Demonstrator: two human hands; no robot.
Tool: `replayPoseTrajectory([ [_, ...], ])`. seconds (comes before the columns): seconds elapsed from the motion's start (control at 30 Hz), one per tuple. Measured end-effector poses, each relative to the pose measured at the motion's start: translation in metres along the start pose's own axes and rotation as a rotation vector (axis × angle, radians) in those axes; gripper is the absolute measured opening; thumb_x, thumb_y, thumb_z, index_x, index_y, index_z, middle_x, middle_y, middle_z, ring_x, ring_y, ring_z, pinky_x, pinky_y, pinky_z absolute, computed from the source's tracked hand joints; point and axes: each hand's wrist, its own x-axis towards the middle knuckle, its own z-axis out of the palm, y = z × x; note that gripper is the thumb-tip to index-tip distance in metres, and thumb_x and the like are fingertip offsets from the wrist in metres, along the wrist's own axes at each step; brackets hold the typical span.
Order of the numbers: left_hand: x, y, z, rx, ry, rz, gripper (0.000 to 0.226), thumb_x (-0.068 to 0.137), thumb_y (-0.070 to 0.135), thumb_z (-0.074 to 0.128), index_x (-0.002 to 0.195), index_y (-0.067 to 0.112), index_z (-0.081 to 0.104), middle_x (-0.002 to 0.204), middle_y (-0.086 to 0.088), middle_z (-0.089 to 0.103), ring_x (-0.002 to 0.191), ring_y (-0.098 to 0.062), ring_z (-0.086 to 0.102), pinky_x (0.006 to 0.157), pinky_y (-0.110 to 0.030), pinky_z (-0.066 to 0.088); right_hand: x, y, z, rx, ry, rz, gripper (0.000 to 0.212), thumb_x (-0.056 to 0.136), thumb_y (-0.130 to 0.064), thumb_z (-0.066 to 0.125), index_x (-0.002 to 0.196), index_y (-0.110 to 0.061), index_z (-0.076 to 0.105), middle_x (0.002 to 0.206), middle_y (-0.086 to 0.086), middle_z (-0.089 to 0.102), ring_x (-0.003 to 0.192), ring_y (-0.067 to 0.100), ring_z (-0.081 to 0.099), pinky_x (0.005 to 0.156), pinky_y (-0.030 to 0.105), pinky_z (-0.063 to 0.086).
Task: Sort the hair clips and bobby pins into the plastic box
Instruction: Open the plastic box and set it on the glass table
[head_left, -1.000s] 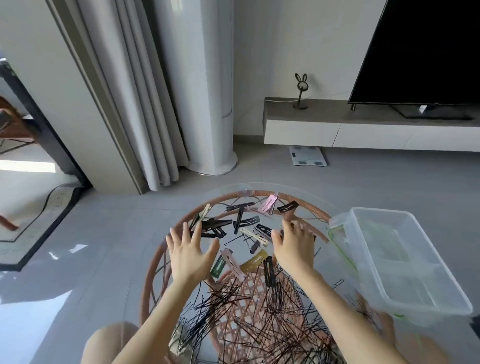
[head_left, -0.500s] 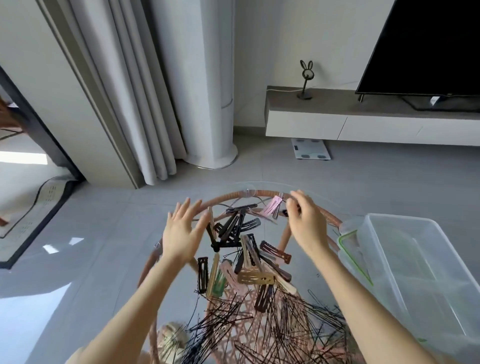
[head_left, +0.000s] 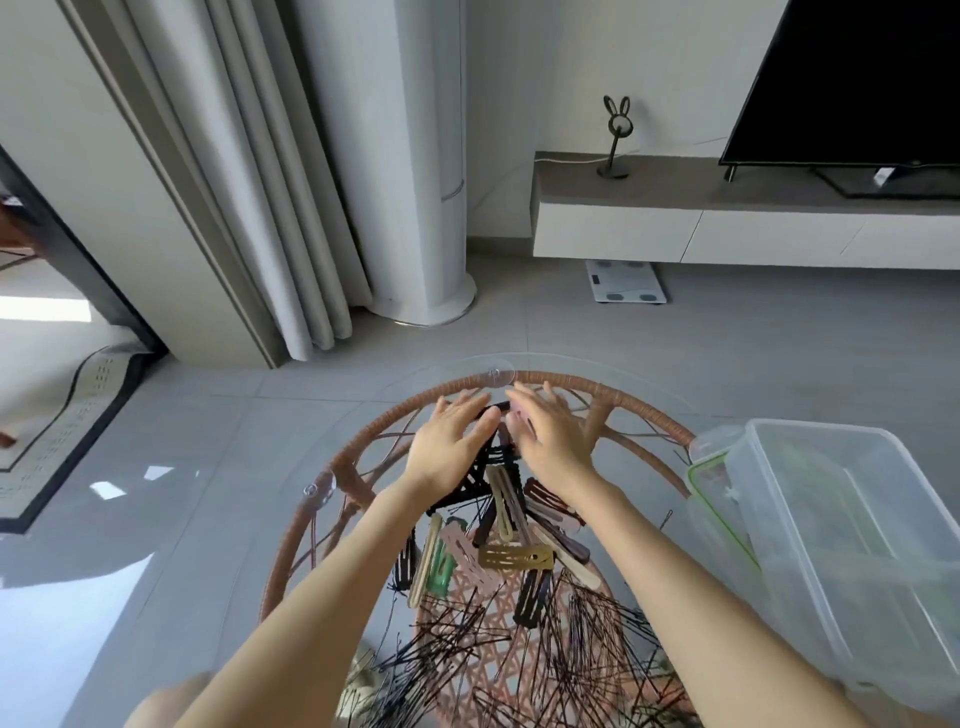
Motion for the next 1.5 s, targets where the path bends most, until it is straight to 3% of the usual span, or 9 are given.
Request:
replayPoseTrajectory([
  [0.17, -0.020, 0.014, 0.005, -0.222, 0.060, -0.003, 0.037, 0.099, 0.034, 0.035, 0.124, 0.019, 0.056, 0.124, -0.004, 0.063, 0.117, -0.021, 0.057, 0.096, -0.032, 0.041, -0.033, -0.029, -0.001, 0.310, -0.052, 0.035, 0.039, 0.099, -0.021, 0.035, 0.138, -0.020, 0.040, 0.143, 0.003, 0.045, 0.134, 0.018, 0.038, 0.107, 0.027, 0.030],
  [0.3, -0.047, 0.012, -0.001, -0.361, 0.012, -0.037, 0.042, 0.097, 0.040, 0.035, 0.129, 0.018, 0.052, 0.131, -0.003, 0.059, 0.123, -0.017, 0.052, 0.107, -0.035, 0.038, -0.062, -0.035, -0.019, 0.343, -0.176, 0.043, 0.042, 0.100, -0.031, 0.031, 0.141, -0.024, 0.032, 0.141, 0.005, 0.048, 0.112, 0.009, 0.056, 0.094, 0.018, 0.036],
  [0.37, -0.060, 0.011, -0.010, -0.347, 0.016, -0.045, 0.047, 0.096, 0.045, 0.035, 0.135, 0.022, 0.047, 0.139, 0.001, 0.051, 0.129, -0.012, 0.045, 0.109, -0.031, 0.031, -0.076, -0.034, -0.035, 0.381, -0.172, 0.038, 0.042, 0.099, -0.031, 0.032, 0.142, -0.026, 0.030, 0.146, 0.000, 0.042, 0.126, 0.009, 0.045, 0.102, 0.022, 0.030],
  [0.63, -0.156, -0.025, -0.033, -0.022, 0.269, -0.117, 0.069, 0.080, 0.068, 0.023, 0.135, 0.032, 0.044, 0.144, -0.001, 0.047, 0.130, -0.019, 0.043, 0.112, -0.045, 0.029, -0.222, -0.005, -0.082, 0.111, 0.206, 0.147, 0.035, 0.097, -0.035, 0.037, 0.128, -0.025, 0.051, 0.111, -0.014, 0.063, 0.100, -0.018, 0.047, 0.096, 0.013, 0.038],
  [0.73, -0.195, -0.039, -0.017, 0.063, 0.299, -0.140, 0.076, 0.079, 0.070, 0.018, 0.139, 0.029, 0.039, 0.150, 0.000, 0.037, 0.142, -0.020, 0.028, 0.116, -0.052, 0.020, -0.277, 0.015, -0.071, -0.078, 0.336, 0.060, 0.041, 0.093, -0.040, 0.037, 0.119, -0.017, 0.057, 0.109, -0.016, 0.058, 0.108, -0.026, 0.034, 0.105, 0.046, 0.038],
  [0.97, -0.228, -0.019, 0.039, 0.175, 0.267, -0.130, 0.075, 0.081, 0.068, 0.016, 0.146, 0.031, 0.024, 0.156, -0.001, 0.022, 0.147, -0.019, 0.006, 0.120, -0.039, 0.001, -0.305, 0.046, -0.053, -0.283, 0.245, 0.239, 0.060, 0.090, -0.047, 0.030, 0.132, -0.004, 0.039, 0.144, 0.025, 0.036, 0.140, 0.037, 0.021, 0.113, 0.056, 0.022],
  [1.2, -0.212, 0.026, 0.073, 0.011, 0.389, -0.197, 0.070, 0.087, 0.058, 0.020, 0.145, 0.019, 0.028, 0.155, -0.008, 0.024, 0.146, -0.022, 0.012, 0.121, -0.042, 0.003, -0.282, -0.010, -0.008, -0.242, 0.076, 0.196, 0.072, 0.087, -0.053, 0.007, 0.146, -0.013, 0.017, 0.157, 0.013, 0.009, 0.145, 0.025, 0.005, 0.115, 0.034, -0.004],
  [1.33, -0.211, 0.035, 0.064, -0.129, 0.392, -0.209, 0.060, 0.093, 0.051, 0.033, 0.144, 0.021, 0.030, 0.156, -0.008, 0.021, 0.147, -0.023, 0.010, 0.121, -0.044, 0.006, -0.266, -0.025, -0.007, -0.132, 0.122, 0.118, 0.062, 0.093, -0.045, 0.019, 0.143, -0.010, 0.026, 0.154, 0.009, 0.022, 0.144, 0.023, 0.016, 0.119, 0.034, 0.007],
  [1.5, -0.227, 0.024, 0.043, 0.171, 0.255, 0.071, 0.067, 0.083, 0.066, 0.020, 0.140, 0.033, 0.034, 0.156, 0.000, 0.019, 0.147, -0.018, 0.005, 0.118, -0.036, 0.000, -0.208, 0.011, -0.045, -0.085, 0.167, 0.169, 0.048, 0.099, -0.030, 0.030, 0.142, -0.007, 0.029, 0.153, 0.009, 0.025, 0.142, 0.020, 0.021, 0.116, 0.033, 0.018],
])
